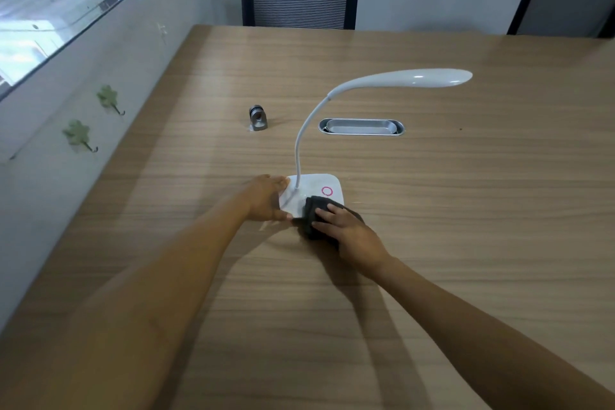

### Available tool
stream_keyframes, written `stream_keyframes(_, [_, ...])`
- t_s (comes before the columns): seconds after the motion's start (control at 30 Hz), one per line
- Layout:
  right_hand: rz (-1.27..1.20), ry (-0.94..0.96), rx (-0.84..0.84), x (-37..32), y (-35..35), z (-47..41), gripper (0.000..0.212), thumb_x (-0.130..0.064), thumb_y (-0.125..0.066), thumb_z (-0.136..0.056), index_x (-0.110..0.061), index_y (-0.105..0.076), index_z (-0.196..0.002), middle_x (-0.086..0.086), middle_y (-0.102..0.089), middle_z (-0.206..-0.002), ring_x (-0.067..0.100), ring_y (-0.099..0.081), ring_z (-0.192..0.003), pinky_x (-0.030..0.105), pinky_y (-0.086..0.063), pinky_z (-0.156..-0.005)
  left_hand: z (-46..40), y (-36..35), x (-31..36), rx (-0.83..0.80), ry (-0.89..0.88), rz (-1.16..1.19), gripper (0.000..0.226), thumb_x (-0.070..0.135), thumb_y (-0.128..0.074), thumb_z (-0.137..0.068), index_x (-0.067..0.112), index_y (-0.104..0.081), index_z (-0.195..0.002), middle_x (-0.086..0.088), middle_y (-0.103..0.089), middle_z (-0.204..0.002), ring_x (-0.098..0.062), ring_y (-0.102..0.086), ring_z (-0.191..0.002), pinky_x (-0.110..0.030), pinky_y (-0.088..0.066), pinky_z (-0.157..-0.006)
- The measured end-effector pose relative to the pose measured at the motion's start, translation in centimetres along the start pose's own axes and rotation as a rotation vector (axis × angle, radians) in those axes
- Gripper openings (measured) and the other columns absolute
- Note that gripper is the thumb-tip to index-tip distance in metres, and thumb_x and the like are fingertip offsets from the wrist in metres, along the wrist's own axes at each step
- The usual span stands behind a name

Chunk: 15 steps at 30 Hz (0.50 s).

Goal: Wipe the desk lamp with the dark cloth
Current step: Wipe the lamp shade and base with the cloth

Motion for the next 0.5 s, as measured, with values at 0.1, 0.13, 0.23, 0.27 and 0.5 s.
stream_keyframes(0.1, [-0.216,-0.197,0.179,2.0,2.1,1.2,0.050,0.002,-0.035,-0.071,-0.008,-0.066,-0.110,0.017,-0.064,-0.123,0.034,-0.058,-0.117,0.030,-0.041,-0.102,0.1,0.1,0.2,0.004,-0.006,-0.005,0.093,0.055,-0.060,-0.081,0.011,-0.017,-0.151,-0.004,-0.019,-0.160,-0.027,-0.020,-0.147,-0.037,-0.019,-0.120])
stream_keyframes(0.13, [-0.306,-0.309,0.266,3.0,3.0,1.0,0.053,0.005,-0.035,-0.070,-0.007,-0.065,-0.112,0.017,-0.062,-0.125,0.031,-0.056,-0.120,0.024,-0.034,-0.105,0.0,0.2,0.2,0.006,-0.005,0.005,0.093,0.055,-0.061,-0.081,0.011,-0.018,-0.151,-0.004,-0.020,-0.160,-0.027,-0.020,-0.147,-0.037,-0.019,-0.120])
stream_keyframes(0.23, [-0.412,-0.539,0.360,4.3,4.7,-1.7,0.054,0.013,-0.040,-0.075,-0.009,-0.059,-0.120,0.013,-0.055,-0.135,0.024,-0.048,-0.128,0.016,-0.025,-0.106,0.1,0.3,0.3,0.013,-0.003,0.012,0.092,0.053,-0.063,-0.080,0.011,-0.021,-0.150,-0.004,-0.022,-0.160,-0.027,-0.023,-0.146,-0.037,-0.021,-0.120])
stream_keyframes(0.27, [-0.403,-0.543,0.338,3.8,4.7,-3.2,0.052,0.012,-0.040,-0.077,-0.009,-0.057,-0.122,0.012,-0.053,-0.137,0.023,-0.046,-0.129,0.018,-0.025,-0.108,0.1,0.3,0.3,0.015,0.000,0.012,0.092,0.053,-0.063,-0.080,0.011,-0.021,-0.150,-0.004,-0.023,-0.159,-0.028,-0.024,-0.145,-0.037,-0.023,-0.120])
stream_keyframes(0.5, [-0.345,-0.422,-0.009,0.3,0.2,-8.0,0.039,-0.012,-0.045,-0.089,-0.010,-0.053,-0.127,0.013,-0.042,-0.146,0.026,-0.034,-0.136,0.035,-0.024,-0.117,-0.1,0.2,0.4,0.026,-0.008,0.043,0.084,0.053,-0.066,-0.077,0.016,-0.034,-0.145,-0.005,-0.041,-0.150,-0.028,-0.040,-0.135,-0.037,-0.033,-0.112])
Point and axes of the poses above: each hand's wrist, its own z-axis away from the middle knuckle, its own y-axis out of the back of the hand, x = y × z, the point moved 6 cm from there along -z, towards the middle knuckle
